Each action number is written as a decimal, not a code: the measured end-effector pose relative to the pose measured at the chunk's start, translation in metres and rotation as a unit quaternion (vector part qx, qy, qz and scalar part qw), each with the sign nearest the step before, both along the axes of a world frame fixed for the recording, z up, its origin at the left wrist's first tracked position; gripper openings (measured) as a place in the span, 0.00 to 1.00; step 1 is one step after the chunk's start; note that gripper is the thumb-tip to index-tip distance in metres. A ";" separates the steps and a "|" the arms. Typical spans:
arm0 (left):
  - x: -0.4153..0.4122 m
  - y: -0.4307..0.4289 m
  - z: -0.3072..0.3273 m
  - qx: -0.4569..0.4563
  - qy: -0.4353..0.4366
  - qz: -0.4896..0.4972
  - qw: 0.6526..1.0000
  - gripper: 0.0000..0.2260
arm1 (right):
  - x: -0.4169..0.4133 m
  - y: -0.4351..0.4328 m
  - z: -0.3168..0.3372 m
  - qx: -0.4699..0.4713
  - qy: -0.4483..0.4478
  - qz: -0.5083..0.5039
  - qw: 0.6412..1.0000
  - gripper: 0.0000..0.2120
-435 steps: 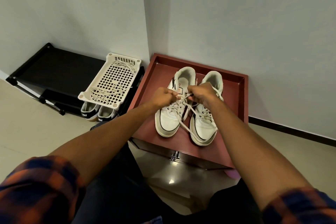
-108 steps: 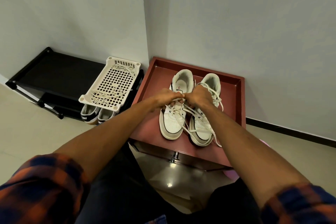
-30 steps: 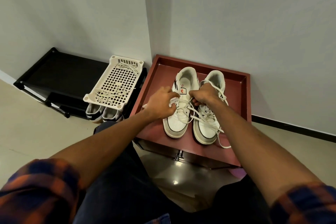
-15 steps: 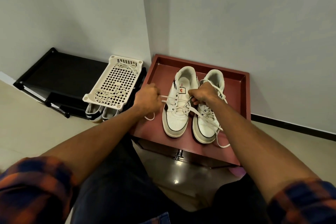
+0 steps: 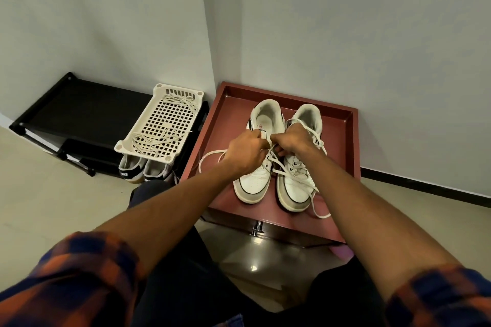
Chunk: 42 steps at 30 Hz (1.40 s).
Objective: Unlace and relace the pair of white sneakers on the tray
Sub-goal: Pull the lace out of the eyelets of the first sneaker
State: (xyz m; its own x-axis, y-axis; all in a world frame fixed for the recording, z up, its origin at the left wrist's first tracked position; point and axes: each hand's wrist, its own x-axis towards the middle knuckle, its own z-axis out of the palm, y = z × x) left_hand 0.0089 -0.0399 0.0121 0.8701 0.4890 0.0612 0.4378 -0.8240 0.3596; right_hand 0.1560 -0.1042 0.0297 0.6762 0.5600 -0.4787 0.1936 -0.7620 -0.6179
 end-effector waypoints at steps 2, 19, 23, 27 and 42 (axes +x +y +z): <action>-0.001 0.003 0.000 0.017 -0.008 -0.012 1.000 0.10 | 0.002 0.000 0.001 0.001 0.004 -0.008 1.000 0.08; -0.017 0.043 0.019 -0.187 0.032 0.156 0.969 0.28 | -0.022 -0.009 -0.006 0.077 -0.245 0.018 0.966 0.21; 0.020 0.032 0.020 -0.182 0.084 0.154 0.967 0.19 | -0.032 -0.015 -0.002 0.145 -0.295 0.093 0.940 0.08; 0.029 0.036 0.022 -0.206 0.092 0.201 0.953 0.12 | -0.039 -0.008 0.000 0.102 -0.286 0.222 0.927 0.09; 0.006 0.056 0.002 -0.499 -0.067 0.253 0.826 0.18 | -0.039 0.014 -0.013 -0.019 -0.150 0.320 0.935 0.13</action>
State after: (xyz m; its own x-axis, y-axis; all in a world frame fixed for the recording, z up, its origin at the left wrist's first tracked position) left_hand 0.0146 0.0164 0.0143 0.5562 0.6531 -0.5138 0.5367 0.1897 0.8222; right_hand 0.1166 -0.0901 0.0171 0.3160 0.8825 -0.3483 0.7774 -0.4513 -0.4382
